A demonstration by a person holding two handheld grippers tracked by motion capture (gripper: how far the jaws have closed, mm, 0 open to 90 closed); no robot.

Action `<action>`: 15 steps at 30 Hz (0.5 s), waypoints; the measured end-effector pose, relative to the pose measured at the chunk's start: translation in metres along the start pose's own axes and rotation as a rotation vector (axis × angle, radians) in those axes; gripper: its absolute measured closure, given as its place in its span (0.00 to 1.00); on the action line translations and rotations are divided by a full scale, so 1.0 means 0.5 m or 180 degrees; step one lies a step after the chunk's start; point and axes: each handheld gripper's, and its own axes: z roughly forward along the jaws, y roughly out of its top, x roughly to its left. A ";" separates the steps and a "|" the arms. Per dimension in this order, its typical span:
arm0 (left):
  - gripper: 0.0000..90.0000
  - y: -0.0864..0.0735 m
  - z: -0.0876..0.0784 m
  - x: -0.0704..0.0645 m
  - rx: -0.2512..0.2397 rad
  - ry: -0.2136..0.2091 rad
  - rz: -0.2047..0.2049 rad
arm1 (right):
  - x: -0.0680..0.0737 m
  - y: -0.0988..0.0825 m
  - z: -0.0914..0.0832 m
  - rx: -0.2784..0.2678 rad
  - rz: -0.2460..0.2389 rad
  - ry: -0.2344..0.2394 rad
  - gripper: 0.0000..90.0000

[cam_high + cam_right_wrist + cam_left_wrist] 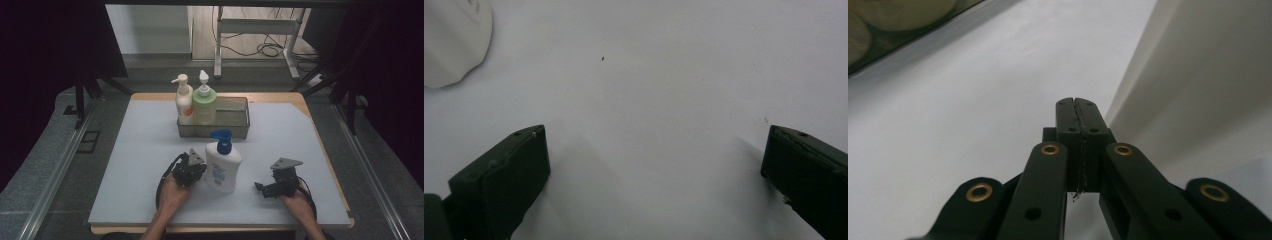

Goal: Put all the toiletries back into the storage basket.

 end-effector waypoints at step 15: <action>1.00 -0.032 -0.055 0.014 -0.0051 0.0096 -0.0083 | 0.000 0.001 0.000 0.0002 -0.0005 -0.0001 0.00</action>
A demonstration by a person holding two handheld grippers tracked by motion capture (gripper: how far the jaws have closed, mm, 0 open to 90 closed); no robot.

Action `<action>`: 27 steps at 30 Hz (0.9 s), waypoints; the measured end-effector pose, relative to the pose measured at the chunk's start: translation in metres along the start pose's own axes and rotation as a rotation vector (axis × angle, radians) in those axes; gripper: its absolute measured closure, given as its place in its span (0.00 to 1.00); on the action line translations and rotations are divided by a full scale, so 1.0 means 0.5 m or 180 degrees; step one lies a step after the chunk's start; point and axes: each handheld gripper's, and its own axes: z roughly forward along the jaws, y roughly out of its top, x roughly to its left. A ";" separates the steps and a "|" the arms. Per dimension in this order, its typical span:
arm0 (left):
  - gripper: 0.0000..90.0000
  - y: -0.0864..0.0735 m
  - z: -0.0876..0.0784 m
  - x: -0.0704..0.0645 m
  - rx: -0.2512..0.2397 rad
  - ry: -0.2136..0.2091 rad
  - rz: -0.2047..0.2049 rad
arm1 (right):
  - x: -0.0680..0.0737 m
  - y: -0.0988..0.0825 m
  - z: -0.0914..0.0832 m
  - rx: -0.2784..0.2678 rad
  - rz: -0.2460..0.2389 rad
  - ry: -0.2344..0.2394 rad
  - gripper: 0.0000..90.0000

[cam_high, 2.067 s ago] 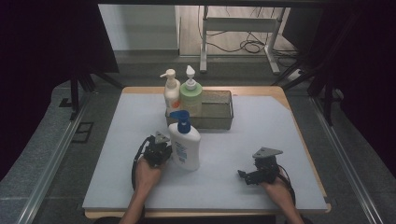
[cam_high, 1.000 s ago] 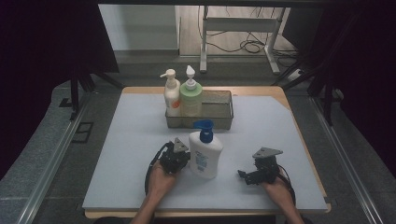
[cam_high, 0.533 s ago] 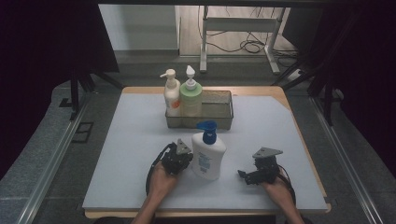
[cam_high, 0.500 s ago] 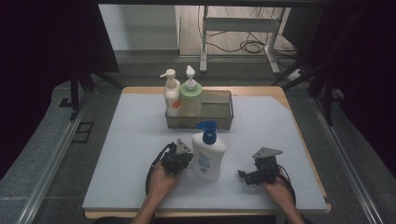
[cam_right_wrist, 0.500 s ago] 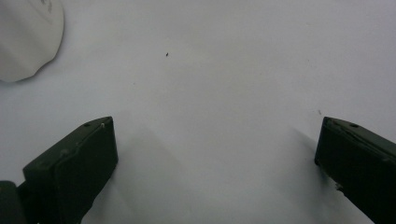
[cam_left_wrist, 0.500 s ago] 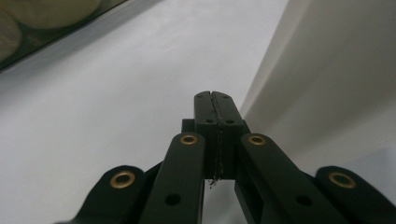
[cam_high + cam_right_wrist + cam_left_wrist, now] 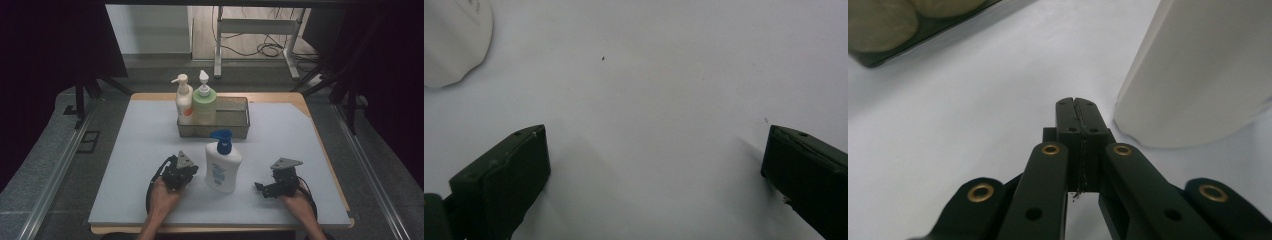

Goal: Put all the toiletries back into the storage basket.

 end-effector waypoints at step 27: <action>0.65 -0.109 -0.085 0.030 -0.0044 0.0215 -0.0403 | 0.027 0.012 -0.024 -0.0081 -0.0072 0.0161 0.03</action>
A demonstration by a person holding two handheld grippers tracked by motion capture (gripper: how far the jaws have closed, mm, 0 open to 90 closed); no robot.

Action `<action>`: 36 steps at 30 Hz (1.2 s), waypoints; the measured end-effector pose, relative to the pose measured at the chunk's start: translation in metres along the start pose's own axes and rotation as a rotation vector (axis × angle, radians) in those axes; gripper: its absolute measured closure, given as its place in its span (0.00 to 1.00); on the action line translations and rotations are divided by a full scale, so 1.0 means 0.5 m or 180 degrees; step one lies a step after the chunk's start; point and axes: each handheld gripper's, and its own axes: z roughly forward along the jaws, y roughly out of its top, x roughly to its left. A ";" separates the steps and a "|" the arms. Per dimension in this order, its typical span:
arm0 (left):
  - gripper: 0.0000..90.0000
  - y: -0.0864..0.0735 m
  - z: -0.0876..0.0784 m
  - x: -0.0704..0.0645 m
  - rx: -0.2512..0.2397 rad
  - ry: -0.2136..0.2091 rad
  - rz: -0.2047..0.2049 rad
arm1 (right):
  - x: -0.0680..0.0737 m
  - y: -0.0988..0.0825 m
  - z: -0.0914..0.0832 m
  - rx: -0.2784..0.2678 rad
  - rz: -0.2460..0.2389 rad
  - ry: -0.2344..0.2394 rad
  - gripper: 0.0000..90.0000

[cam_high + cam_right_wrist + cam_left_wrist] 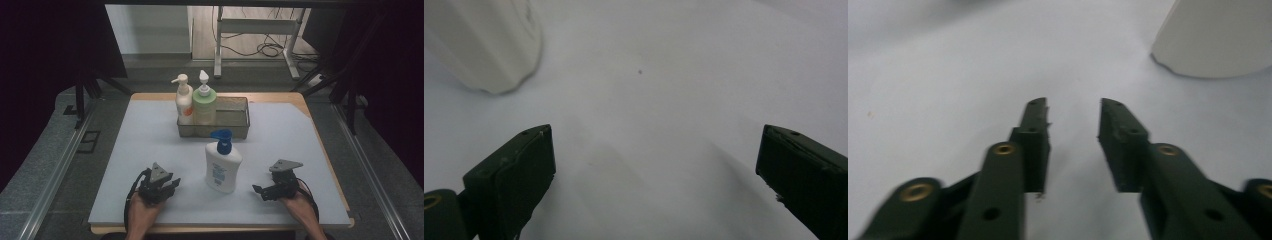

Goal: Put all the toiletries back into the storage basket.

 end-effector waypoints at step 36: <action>0.13 -0.035 0.025 0.005 0.0198 0.0097 -0.0044 | 0.071 0.095 -0.044 -0.0308 -0.0210 0.0493 0.06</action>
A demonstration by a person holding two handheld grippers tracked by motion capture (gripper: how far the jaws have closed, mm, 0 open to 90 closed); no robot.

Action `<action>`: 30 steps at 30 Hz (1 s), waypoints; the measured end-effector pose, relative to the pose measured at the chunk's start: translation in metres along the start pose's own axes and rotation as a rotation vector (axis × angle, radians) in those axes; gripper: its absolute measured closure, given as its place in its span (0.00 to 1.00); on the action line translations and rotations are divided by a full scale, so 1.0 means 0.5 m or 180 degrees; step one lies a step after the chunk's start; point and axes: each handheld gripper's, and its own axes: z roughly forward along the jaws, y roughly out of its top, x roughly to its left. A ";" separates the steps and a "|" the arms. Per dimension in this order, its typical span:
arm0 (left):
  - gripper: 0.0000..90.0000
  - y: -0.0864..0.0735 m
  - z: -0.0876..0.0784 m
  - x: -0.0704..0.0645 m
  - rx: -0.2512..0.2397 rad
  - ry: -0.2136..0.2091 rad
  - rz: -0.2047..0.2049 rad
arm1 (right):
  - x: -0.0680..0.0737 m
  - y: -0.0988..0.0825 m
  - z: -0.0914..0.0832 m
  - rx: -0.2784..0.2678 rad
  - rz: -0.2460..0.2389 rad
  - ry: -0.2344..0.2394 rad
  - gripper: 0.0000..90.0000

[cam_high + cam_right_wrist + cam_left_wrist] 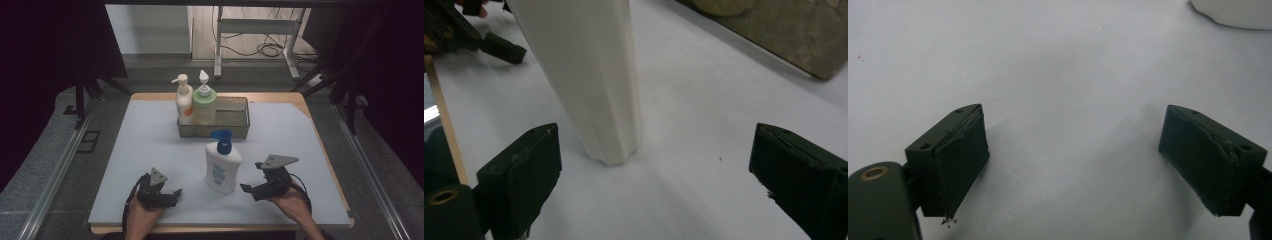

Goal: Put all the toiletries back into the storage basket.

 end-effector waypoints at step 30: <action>0.13 0.000 0.001 0.000 -0.0014 -0.0002 -0.0015 | 0.050 0.107 0.048 -0.0219 -0.0232 0.0263 0.16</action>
